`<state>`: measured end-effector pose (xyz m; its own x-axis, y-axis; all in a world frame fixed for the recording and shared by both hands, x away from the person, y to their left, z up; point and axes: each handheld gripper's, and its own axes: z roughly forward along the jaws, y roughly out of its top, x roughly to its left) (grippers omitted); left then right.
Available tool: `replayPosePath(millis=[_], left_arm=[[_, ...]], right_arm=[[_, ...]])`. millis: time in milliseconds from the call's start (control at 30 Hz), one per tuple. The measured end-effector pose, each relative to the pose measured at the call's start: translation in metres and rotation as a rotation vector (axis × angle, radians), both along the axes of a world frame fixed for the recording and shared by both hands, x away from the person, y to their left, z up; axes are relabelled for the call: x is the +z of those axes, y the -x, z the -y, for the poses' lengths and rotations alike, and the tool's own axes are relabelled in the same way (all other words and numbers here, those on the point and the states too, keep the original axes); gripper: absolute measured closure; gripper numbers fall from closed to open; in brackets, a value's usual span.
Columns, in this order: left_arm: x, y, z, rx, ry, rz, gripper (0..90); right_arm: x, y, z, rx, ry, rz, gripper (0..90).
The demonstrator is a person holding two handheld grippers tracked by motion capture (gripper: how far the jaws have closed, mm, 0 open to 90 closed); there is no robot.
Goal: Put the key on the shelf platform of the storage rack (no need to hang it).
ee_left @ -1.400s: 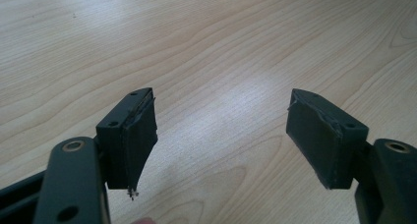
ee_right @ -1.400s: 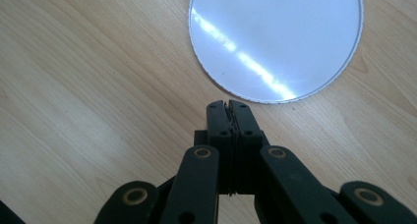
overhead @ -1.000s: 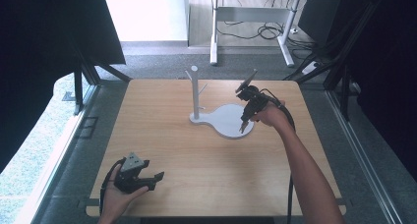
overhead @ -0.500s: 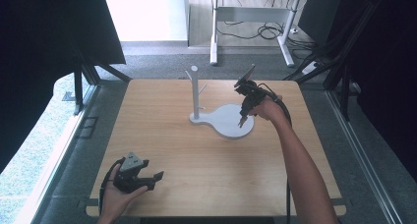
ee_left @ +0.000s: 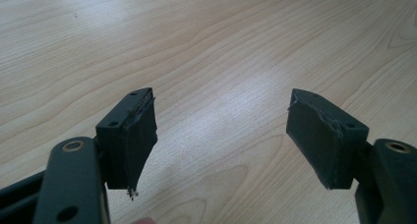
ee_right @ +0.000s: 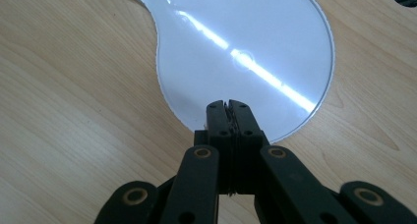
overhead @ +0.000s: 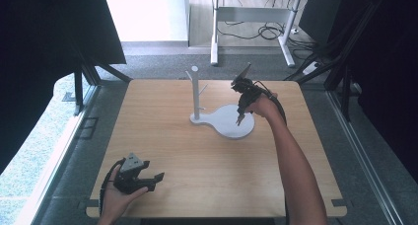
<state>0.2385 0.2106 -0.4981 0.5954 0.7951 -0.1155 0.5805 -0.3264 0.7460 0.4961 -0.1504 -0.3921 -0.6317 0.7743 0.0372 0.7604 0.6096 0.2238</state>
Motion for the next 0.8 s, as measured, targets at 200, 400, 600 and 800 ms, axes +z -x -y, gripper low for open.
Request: replayPosePath(millis=[200, 400, 600, 800], left_arm=[[0.001, 0.001, 0.004, -0.010, 0.000, 0.005, 27.4], [0.000, 0.001, 0.006, -0.016, -0.003, 0.002, 27.4], [0.000, 0.000, 0.006, -0.014, -0.001, 0.001, 27.4], [0.001, 0.001, 0.007, -0.020, 0.010, 0.001, 27.4]], right_arm=[[-0.006, -0.004, -0.005, 0.005, 0.005, -0.005, 89.7], [-0.012, -0.011, -0.009, 0.001, 0.013, -0.003, 89.6], [-0.016, -0.016, -0.012, 0.000, 0.014, 0.000, 89.7], [-0.022, -0.020, -0.013, 0.000, 0.011, 0.012, 89.7]])
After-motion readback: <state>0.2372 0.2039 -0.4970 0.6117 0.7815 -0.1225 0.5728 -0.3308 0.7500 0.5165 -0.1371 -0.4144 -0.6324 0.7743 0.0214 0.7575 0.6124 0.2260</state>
